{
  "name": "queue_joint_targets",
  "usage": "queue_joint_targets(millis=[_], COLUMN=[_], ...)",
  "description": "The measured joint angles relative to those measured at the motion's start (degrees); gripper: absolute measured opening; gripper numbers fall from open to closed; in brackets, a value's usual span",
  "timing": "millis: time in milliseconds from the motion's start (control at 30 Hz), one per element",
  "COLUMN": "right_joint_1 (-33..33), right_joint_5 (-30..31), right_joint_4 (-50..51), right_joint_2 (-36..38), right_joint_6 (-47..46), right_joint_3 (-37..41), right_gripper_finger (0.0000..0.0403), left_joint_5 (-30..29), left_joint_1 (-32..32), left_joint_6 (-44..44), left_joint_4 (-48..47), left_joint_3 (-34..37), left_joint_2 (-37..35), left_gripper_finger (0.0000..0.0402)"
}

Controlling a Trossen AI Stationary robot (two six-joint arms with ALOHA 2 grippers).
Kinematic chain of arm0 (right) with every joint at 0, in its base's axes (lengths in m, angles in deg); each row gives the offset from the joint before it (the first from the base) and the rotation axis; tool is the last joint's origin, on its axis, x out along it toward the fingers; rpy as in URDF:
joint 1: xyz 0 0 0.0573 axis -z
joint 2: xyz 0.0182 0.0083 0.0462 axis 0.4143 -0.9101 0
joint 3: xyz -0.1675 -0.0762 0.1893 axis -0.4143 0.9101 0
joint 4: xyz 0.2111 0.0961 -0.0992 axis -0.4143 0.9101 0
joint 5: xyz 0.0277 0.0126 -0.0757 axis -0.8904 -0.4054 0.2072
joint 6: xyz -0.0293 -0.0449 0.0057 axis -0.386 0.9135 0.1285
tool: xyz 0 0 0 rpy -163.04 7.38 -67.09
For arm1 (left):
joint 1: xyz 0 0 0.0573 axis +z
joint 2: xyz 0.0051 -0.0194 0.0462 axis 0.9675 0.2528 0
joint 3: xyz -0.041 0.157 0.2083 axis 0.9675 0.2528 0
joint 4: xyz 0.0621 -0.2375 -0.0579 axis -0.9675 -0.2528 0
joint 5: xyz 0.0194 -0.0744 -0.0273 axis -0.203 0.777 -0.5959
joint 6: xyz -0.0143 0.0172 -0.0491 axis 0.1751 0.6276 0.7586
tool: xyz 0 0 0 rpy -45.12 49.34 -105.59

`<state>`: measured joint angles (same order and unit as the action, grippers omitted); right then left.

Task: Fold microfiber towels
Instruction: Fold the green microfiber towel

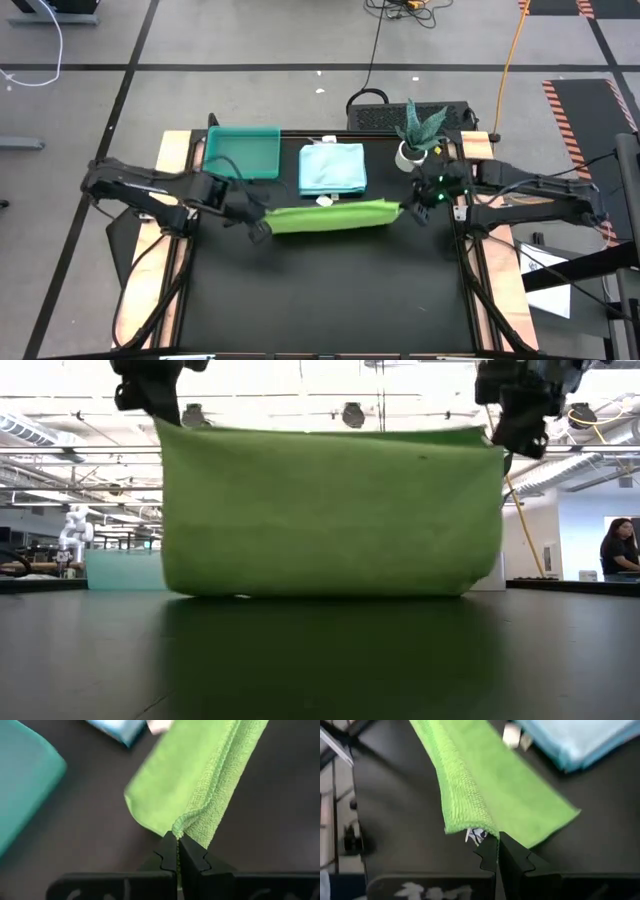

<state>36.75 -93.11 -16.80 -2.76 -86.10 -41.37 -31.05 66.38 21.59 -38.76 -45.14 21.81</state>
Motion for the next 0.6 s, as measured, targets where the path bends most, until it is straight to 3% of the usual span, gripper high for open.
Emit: queue_joint_targets(millis=[267,433,600], right_joint_1=[-11.47,-18.26,-22.83], right_joint_5=[-3.35,-4.1,-4.45], right_joint_4=[-10.85,-18.64,-23.77], right_joint_2=[0.04,0.04,-0.07], right_joint_6=[-12.96,-20.69,-25.59], right_joint_3=[11.08,17.91,22.25], right_gripper_finger=[0.0,0.0,0.0002], left_joint_5=[8.36,13.5,13.97], left_joint_1=[-4.51,-6.69,-8.1], left_joint_6=[8.0,9.84,12.29], left_joint_4=[4.27,11.67,15.37], left_joint_3=[3.25,4.66,4.88], left_joint_2=[8.0,13.04,17.15], left_gripper_finger=[0.0,0.0001,0.0029])
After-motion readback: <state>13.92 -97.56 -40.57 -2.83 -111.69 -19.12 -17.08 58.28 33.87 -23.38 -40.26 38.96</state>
